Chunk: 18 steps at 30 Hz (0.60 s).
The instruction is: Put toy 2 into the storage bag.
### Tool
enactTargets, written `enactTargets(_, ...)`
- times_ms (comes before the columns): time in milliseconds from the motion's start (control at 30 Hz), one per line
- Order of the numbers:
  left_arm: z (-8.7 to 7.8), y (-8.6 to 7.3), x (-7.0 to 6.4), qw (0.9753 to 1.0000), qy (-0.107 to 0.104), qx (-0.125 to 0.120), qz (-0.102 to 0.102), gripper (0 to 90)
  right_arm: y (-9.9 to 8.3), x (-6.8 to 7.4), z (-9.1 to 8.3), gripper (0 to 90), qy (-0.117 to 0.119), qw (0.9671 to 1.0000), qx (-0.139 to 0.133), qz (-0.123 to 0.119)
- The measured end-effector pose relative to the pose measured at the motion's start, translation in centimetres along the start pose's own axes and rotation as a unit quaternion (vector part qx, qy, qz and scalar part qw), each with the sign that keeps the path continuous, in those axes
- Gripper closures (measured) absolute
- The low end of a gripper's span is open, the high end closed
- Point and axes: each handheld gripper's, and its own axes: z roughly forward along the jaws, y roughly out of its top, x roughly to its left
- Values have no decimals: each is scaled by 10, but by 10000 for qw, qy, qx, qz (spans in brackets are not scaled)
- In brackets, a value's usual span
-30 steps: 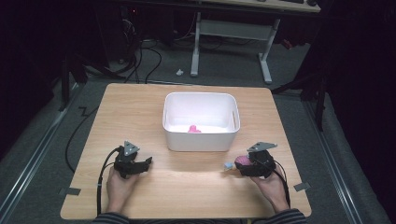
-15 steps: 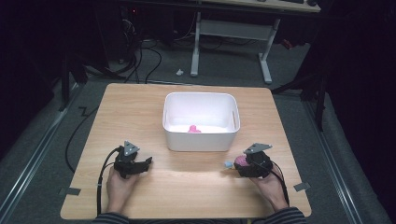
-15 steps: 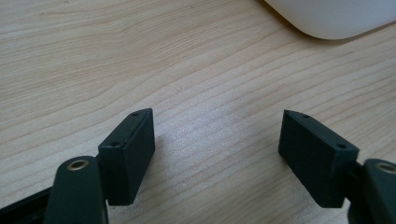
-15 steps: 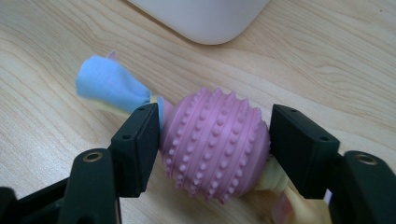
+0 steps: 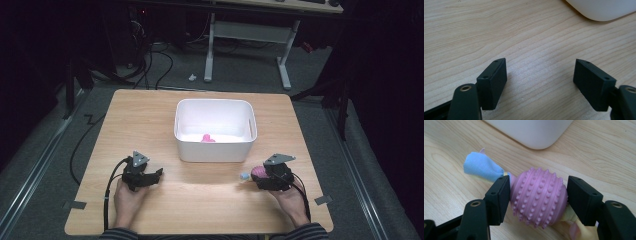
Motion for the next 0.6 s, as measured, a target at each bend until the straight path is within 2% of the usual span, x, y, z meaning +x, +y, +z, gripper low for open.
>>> enactTargets(333,0,0,0,10000,1,-1,1,271,-3,-9,-15,370,201,9987,-306,354)
enactTargets(600,0,0,0,10000,5,1,10,268,-4,-13,-27,370,209,9980,-431,415)
